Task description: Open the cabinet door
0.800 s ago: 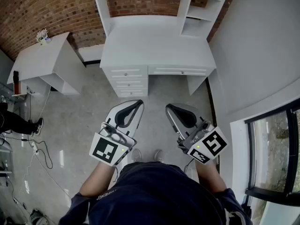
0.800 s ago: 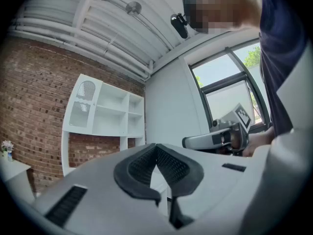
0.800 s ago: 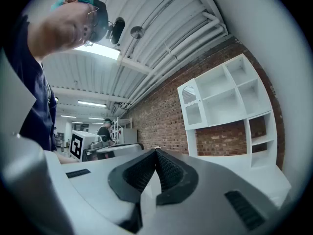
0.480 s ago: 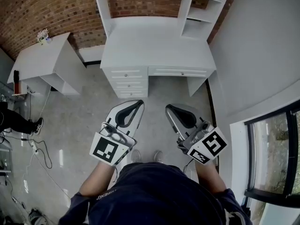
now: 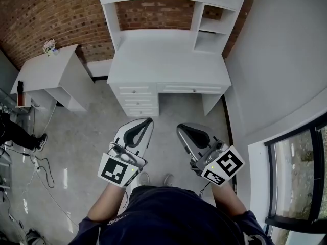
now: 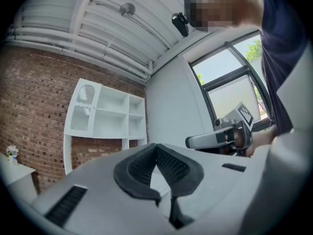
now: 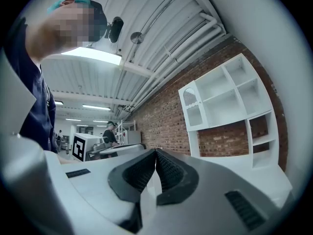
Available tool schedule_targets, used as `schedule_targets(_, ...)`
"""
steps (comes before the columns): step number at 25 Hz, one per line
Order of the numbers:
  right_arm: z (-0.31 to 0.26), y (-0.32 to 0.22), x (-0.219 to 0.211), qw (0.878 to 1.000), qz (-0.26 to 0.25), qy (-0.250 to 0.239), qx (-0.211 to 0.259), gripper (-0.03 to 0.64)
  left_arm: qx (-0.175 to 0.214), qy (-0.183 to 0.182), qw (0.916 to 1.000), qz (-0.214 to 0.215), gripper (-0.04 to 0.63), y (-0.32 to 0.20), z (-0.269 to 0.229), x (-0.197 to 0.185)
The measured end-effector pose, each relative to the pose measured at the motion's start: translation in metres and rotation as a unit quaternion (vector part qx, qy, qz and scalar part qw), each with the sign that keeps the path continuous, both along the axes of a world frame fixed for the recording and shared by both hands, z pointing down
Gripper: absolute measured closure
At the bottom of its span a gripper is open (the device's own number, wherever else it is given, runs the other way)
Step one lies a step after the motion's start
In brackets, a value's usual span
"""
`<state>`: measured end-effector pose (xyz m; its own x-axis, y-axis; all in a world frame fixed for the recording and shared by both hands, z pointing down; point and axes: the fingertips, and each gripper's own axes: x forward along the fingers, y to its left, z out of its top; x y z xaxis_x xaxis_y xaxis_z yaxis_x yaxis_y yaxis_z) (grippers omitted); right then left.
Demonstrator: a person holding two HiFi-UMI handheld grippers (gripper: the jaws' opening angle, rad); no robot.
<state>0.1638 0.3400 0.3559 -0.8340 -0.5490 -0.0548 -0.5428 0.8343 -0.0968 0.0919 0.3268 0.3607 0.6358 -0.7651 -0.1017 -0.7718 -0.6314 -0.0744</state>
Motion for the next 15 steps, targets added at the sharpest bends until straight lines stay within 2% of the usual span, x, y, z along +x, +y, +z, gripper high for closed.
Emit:
schedule_targets(11, -0.016, 0.014, 0.033, 0.999, -0.038, -0.016, 0.029, 0.597, 0.046, -0.023, 0.9985, -0.021, 0.588, 0.013, -0.032, 0.038)
schedule_targets(15, -0.021, 0.010, 0.038, 0.998, -0.042, -0.022, 0.037, 0.597, 0.055, -0.011, 0.9979, -0.033, 0.588, 0.009, -0.041, 0.040)
